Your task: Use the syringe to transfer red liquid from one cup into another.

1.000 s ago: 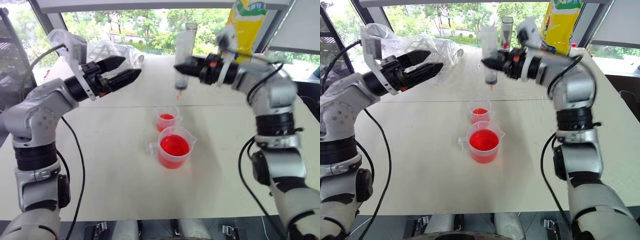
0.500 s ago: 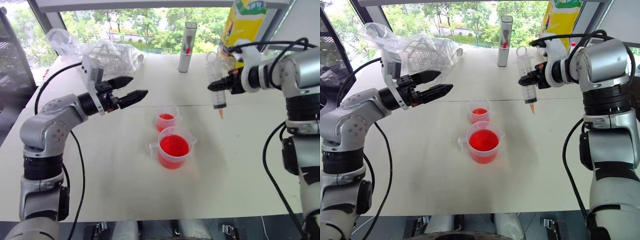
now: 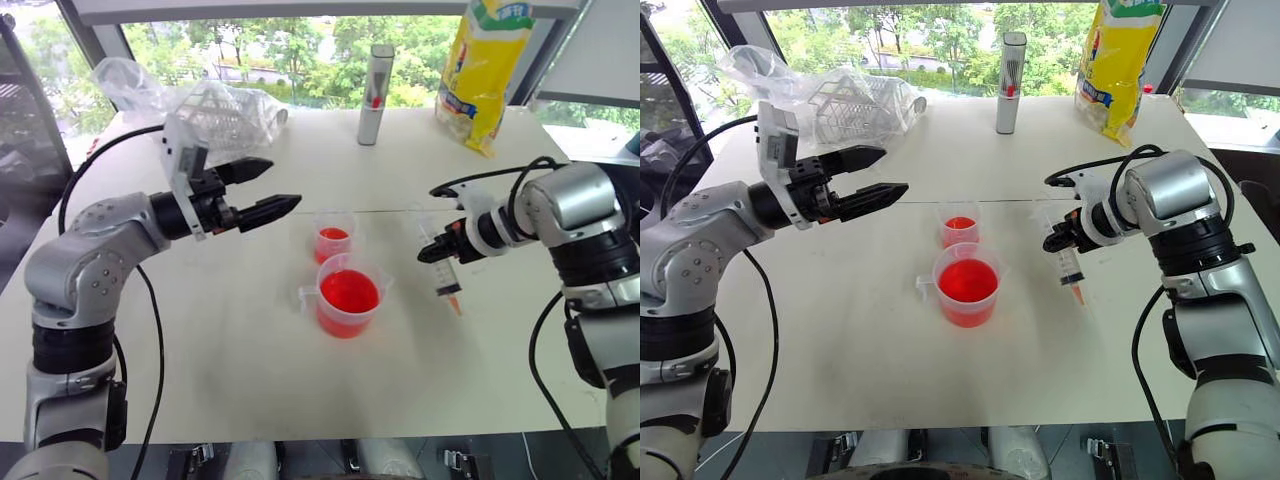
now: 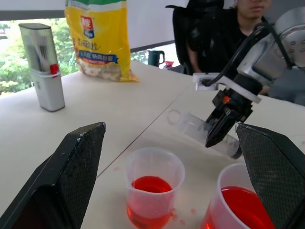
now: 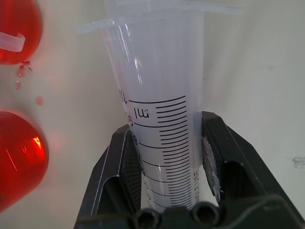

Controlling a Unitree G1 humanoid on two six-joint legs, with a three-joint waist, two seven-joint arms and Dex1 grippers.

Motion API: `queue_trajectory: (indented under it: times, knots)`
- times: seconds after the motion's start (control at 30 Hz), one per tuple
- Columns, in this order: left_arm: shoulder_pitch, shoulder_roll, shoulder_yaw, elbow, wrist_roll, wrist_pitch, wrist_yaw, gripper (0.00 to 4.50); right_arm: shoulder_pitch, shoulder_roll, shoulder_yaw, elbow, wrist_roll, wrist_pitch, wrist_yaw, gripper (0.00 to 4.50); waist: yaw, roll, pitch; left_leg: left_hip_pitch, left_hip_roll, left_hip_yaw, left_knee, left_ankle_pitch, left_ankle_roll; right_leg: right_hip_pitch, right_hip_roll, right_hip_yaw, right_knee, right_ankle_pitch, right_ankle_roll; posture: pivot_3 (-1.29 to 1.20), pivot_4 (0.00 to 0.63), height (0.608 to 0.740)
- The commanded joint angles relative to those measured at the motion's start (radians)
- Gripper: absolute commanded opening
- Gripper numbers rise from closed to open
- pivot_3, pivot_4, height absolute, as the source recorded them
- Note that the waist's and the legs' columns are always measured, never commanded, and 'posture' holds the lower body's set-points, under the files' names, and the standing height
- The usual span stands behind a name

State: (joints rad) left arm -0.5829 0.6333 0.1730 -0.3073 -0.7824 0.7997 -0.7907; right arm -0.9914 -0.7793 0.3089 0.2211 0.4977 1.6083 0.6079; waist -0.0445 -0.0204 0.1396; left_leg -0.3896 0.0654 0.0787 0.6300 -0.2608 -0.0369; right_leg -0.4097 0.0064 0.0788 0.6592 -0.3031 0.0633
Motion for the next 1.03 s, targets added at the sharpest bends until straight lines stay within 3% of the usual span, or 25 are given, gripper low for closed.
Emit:
queue_trajectory:
  times: [0.03, 0.23, 0.27, 0.47, 0.63, 0.83, 1.03]
  knots:
    - [0.025, 0.03, -0.012, -0.055, 0.001, -0.015, -0.026, 4.47, 0.01, 0.012, -0.021, 0.012, 0.01, 0.006, -0.05, 1.38, -0.002, 0.0, 0.0, 0.0, 0.0, 0.0, 0.0, 0.0, 0.0, 0.0, 0.0, 0.0, 0.0, 0.0, 0.0, 0.0, 0.15, 0.74]
    - [0.036, 0.044, -0.026, -0.053, 0.012, -0.026, -0.036, 4.5, 0.029, 0.031, -0.032, 0.02, 0.028, 0.006, -0.095, 4.21, 0.0, 0.0, 0.0, 0.0, 0.0, 0.0, 0.0, 0.0, 0.0, 0.0, 0.0, 0.0, 0.0, 0.0, 0.0, 0.0, 0.15, 0.74]
    - [0.036, 0.046, -0.027, -0.05, 0.014, -0.027, -0.038, 4.5, 0.028, 0.03, -0.036, 0.02, 0.034, 0.006, -0.099, 4.44, 0.0, 0.0, 0.0, 0.0, 0.0, 0.0, 0.0, 0.0, 0.0, 0.0, 0.0, 0.0, 0.0, 0.0, 0.0, 0.0, 0.15, 0.74]
    - [0.043, 0.057, -0.03, -0.049, 0.023, -0.031, -0.05, 4.5, -0.004, -0.023, -0.065, -0.042, 0.096, 0.006, -0.107, 4.44, 0.0, 0.0, 0.0, 0.0, 0.0, 0.0, 0.0, 0.0, 0.0, 0.0, 0.0, 0.0, -0.001, 0.0, 0.0, 0.0, 0.15, 0.74]
    - [0.055, 0.07, -0.021, -0.057, 0.02, -0.026, -0.055, 4.5, -0.005, -0.121, -0.128, -0.239, 0.126, 0.004, -0.048, 4.44, 0.0, 0.0, 0.0, 0.0, 0.0, 0.0, -0.001, 0.0, 0.0, 0.0, 0.0, 0.0, -0.002, 0.0, 0.0, 0.0, 0.15, 0.74]
    - [0.079, 0.106, -0.007, -0.079, 0.008, -0.004, -0.06, 4.5, 0.07, -0.305, -0.245, -0.501, 0.203, -0.156, 0.143, 4.44, 0.001, 0.0, 0.0, 0.0, 0.001, -0.001, -0.002, 0.0, 0.0, 0.0, 0.0, -0.001, -0.003, 0.0, 0.0, 0.0, 0.15, 0.74]
    - [0.104, 0.149, -0.007, -0.074, -0.001, 0.002, -0.084, 4.5, 0.239, -0.388, -0.399, -0.635, 0.275, -0.311, 0.304, 4.44, 0.0, -0.001, 0.0, 0.0, 0.001, -0.001, -0.001, 0.0, 0.001, 0.003, -0.001, -0.001, -0.006, 0.0, 0.0, 0.0, 0.15, 0.74]
